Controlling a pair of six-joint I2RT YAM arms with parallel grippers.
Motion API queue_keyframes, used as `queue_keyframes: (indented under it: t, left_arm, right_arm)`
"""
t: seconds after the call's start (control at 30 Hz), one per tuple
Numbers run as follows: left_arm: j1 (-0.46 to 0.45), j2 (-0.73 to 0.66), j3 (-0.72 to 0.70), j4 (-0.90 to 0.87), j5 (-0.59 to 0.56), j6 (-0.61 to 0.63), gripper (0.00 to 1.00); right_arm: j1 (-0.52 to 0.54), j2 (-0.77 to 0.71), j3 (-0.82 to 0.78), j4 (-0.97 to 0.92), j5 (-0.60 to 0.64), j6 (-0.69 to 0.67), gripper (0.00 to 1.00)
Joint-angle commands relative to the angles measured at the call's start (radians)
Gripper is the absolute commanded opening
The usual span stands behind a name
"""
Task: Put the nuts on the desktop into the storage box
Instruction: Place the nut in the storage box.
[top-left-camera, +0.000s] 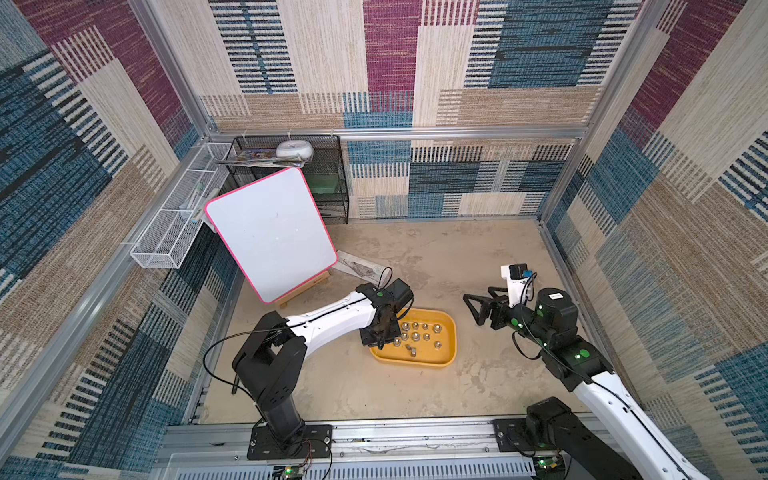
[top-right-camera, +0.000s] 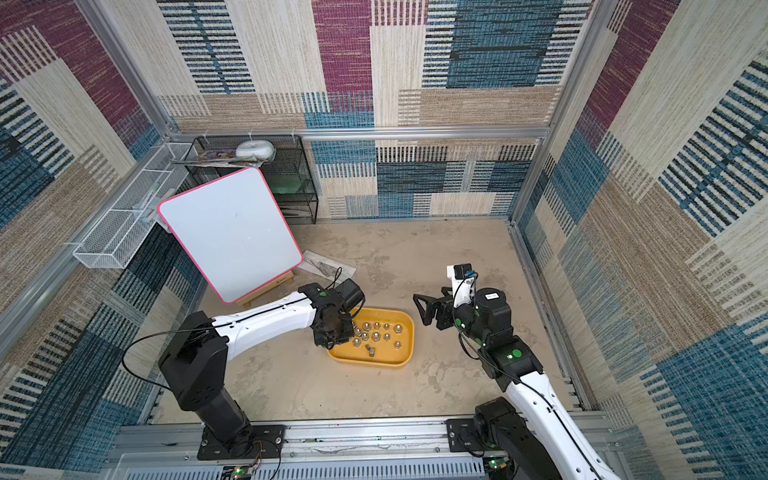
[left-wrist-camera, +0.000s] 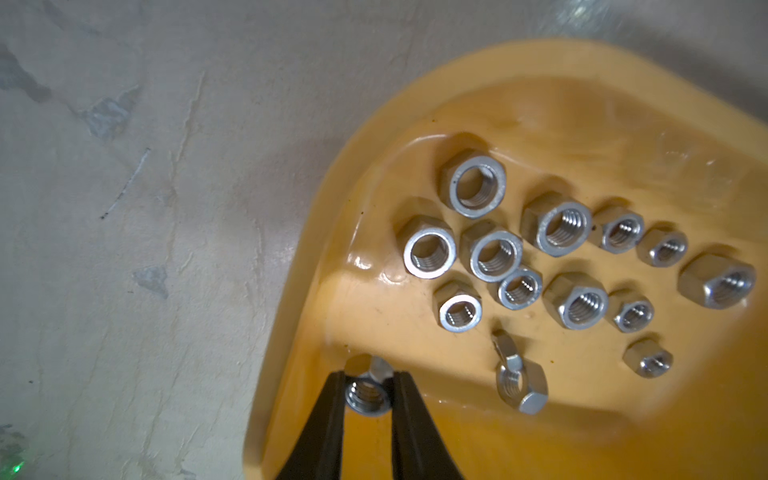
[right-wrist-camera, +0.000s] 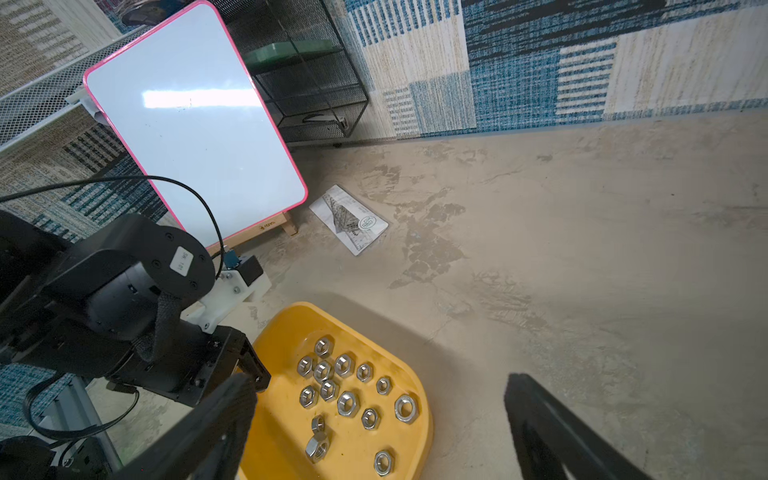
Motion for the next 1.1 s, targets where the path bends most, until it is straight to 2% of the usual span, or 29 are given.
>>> queue_keyframes:
  t: [0.0,0.17,0.23,0.3,0.5,0.67,0.77,0.8,0.87,0.97,1.07]
  left_arm:
    - [-0.008,0.033,0.018,-0.002,0.005,0.023,0.24]
    - [-0.011,0.08,0.027,-0.012,-0.001,0.027,0.3]
    - [-0.01,0.086,0.028,-0.012,0.0,0.028,0.41]
    - [-0.011,0.083,0.036,-0.013,0.0,0.032,0.47]
    - [-0.01,0.028,0.071,-0.045,-0.03,0.046,0.51]
    - [0.004,-0.044,0.112,-0.087,-0.099,0.096,0.55]
    - [0.049,-0.098,0.116,-0.094,-0.13,0.135,0.61]
    - [0.07,-0.12,0.111,-0.095,-0.141,0.147,0.71]
    - [0.113,-0.162,0.1,-0.095,-0.171,0.172,0.83]
    - [0.184,-0.224,0.068,-0.089,-0.236,0.218,0.97]
    - [0.274,-0.285,0.023,-0.076,-0.277,0.25,1.0]
  right_arm:
    - [0.001,-0.002,-0.006,-0.003,0.013,0.009,0.99]
    - [0.001,-0.002,-0.004,-0.005,0.016,0.007,0.99]
    - [0.001,-0.003,-0.006,-0.006,0.016,0.007,0.99]
    - [0.001,-0.002,-0.007,-0.004,0.017,0.008,0.99]
    - [0.001,0.011,-0.005,-0.003,0.031,0.013,0.99]
    - [0.001,0.027,0.003,-0.01,0.114,0.03,0.99]
    - [0.001,0.046,0.009,-0.022,0.203,0.043,0.99]
    - [0.001,0.057,0.014,-0.034,0.238,0.046,0.99]
    - [0.0,0.075,0.011,-0.034,0.308,0.054,0.99]
    - [0.001,0.105,0.004,-0.02,0.413,0.047,0.99]
    - [0.001,0.147,-0.009,0.029,0.499,0.017,0.99]
